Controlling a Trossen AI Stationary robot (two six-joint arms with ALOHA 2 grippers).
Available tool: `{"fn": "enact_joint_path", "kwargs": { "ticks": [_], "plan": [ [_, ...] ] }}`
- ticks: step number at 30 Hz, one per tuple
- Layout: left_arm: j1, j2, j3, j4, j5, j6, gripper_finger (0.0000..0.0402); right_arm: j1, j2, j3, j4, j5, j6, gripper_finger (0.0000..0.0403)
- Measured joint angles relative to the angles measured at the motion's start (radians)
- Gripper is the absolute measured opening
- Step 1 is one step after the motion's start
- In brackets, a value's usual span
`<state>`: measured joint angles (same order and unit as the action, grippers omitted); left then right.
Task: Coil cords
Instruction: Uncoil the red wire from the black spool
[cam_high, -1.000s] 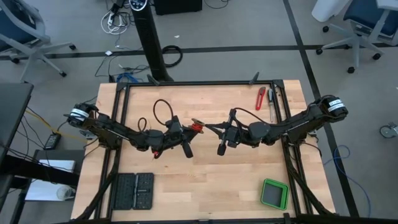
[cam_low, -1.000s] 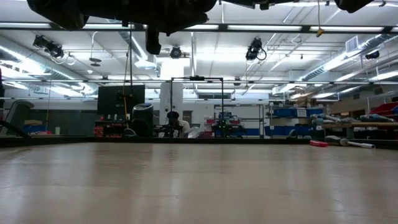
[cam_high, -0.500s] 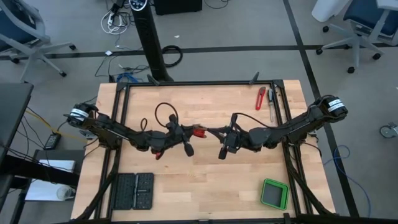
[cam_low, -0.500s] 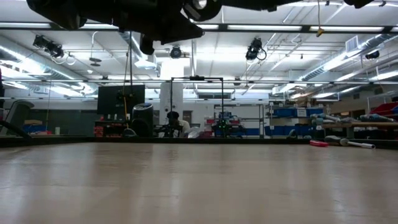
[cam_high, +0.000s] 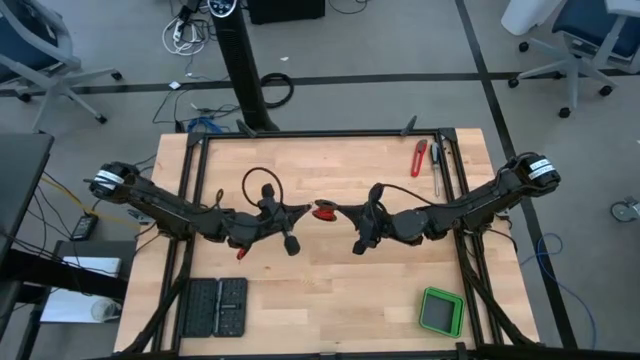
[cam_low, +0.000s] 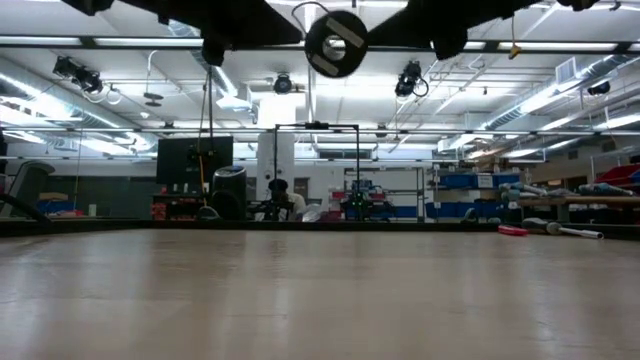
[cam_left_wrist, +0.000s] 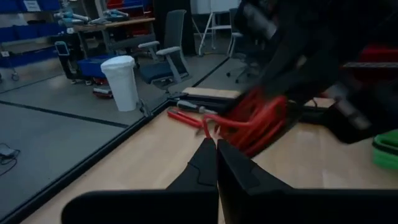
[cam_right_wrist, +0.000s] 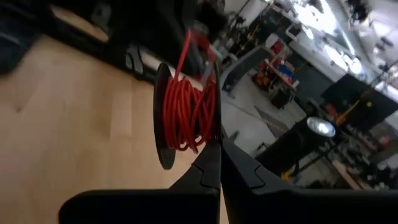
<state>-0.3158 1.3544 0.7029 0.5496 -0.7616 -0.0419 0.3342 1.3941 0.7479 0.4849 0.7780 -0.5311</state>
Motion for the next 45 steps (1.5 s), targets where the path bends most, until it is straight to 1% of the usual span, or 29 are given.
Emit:
{"fn": "enact_joint_path", "kwargs": {
  "ticks": [4, 11, 20, 24, 31, 37, 40, 45],
  "plan": [
    [-0.011, -0.015, 0.0, 0.0, 0.009, -0.023, 0.0, -0.029, 0.0, 0.0, -0.029, 0.034, 0.047, 0.0],
    [-0.014, -0.014, 0.0, 0.007, 0.032, -0.073, 0.0, -0.109, 0.0, 0.0, -0.024, 0.04, 0.065, 0.0],
    [-0.014, -0.009, 0.0, 0.042, 0.04, -0.075, 0.0, -0.174, 0.0, 0.0, 0.134, 0.039, 0.059, 0.0],
    [-0.013, 0.033, 0.0, 0.083, 0.04, -0.075, 0.0, -0.188, 0.0, 0.0, 0.191, 0.033, 0.049, 0.0],
    [-0.005, 0.145, 0.001, 0.158, 0.041, -0.078, 0.0, -0.193, 0.0, 0.0, 0.231, 0.028, 0.041, 0.0],
    [0.036, 0.225, 0.001, 0.194, 0.035, -0.08, 0.0, -0.18, 0.0, 0.0, 0.287, -0.042, 0.115, 0.0],
    [0.054, 0.238, 0.001, 0.146, -0.009, -0.08, 0.0, -0.161, 0.0, 0.0, 0.29, -0.067, 0.139, 0.0],
    [0.06, 0.209, 0.0, -0.032, -0.107, -0.096, 0.0, -0.092, 0.0, 0.0, 0.213, -0.047, 0.129, 0.0]
  ]
}}
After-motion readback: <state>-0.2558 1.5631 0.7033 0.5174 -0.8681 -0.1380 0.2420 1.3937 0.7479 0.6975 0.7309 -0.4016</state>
